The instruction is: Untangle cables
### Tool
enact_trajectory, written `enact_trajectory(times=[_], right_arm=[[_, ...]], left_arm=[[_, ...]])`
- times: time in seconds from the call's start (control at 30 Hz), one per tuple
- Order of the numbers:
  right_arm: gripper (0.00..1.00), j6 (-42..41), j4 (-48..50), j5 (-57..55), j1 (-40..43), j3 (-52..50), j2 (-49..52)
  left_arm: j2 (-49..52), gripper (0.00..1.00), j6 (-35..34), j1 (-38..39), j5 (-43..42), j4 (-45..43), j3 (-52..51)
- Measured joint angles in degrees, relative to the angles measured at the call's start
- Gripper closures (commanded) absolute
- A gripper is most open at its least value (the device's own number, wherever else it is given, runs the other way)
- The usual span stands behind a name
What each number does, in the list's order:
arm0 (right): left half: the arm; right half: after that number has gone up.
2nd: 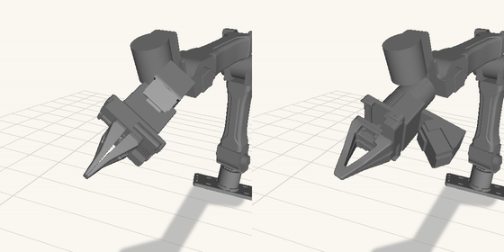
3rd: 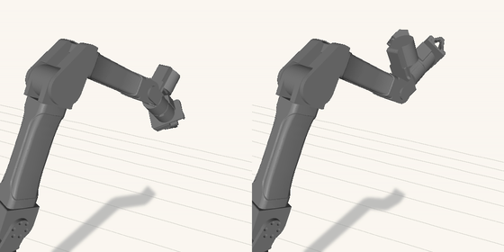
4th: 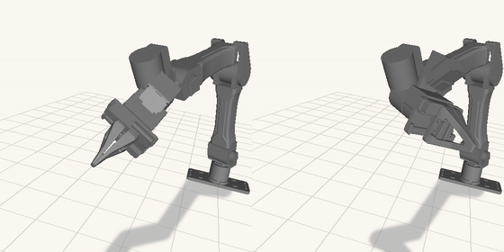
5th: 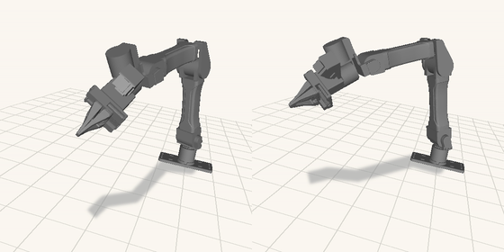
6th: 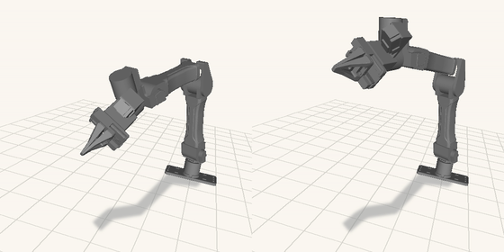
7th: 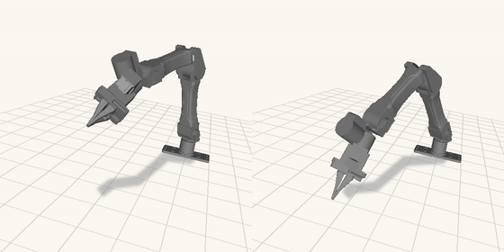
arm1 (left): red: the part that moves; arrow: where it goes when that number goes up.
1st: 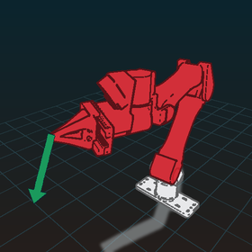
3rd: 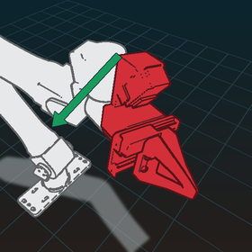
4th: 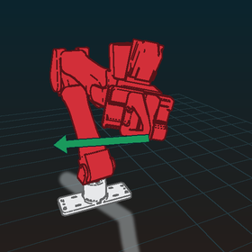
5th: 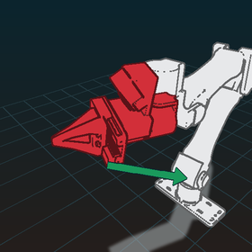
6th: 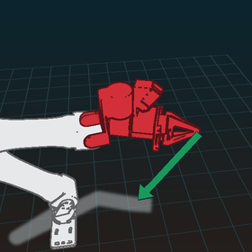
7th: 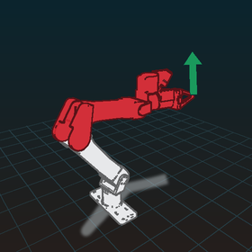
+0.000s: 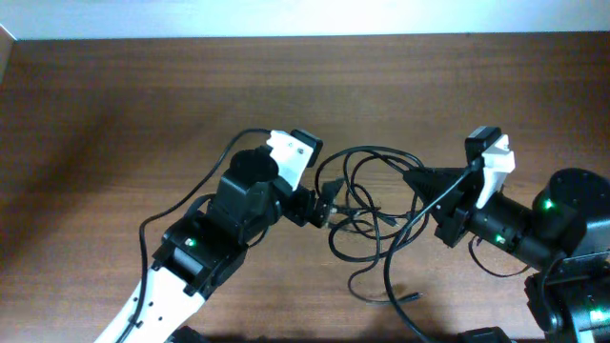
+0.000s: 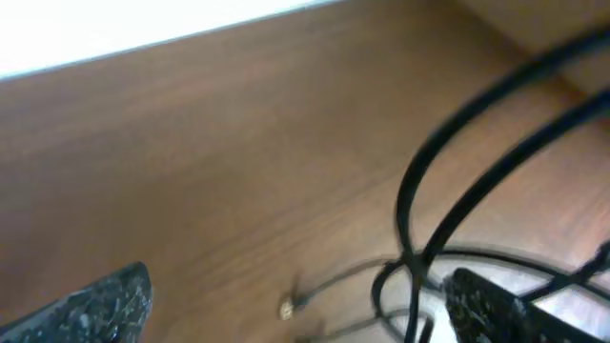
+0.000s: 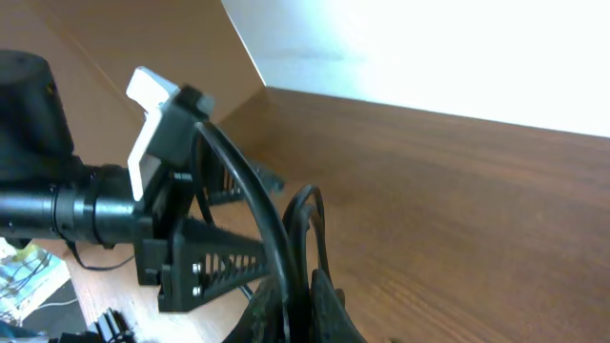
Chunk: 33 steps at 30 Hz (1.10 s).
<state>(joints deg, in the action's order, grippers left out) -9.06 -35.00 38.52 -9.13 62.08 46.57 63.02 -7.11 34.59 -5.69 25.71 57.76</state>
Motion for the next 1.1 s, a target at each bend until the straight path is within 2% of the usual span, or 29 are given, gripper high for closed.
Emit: enact_trajectory(times=[0.1,0.4,0.8,1.1], right_arm=[[0.96,0.0,1.2,0.04,0.0,0.0,0.0],[0.96,-0.28,2.4,0.2,-0.02,0.0,0.0],[0.96,-2.75,5.49,0.59,0.0,0.0,0.0],[0.96,-2.95,1.9,-3.1,0.0,0.0,0.0]], left_arm=[[0.0,0.01,0.02,0.0,1.64,4.07,-0.02],[0.0,0.01,0.02,0.0,3.72,7.3,-0.02],[3.32,0.01,0.0,0.0,1.09,7.26,-0.02],[3.3,0.01,0.02,0.0,1.2,5.31,-0.02]])
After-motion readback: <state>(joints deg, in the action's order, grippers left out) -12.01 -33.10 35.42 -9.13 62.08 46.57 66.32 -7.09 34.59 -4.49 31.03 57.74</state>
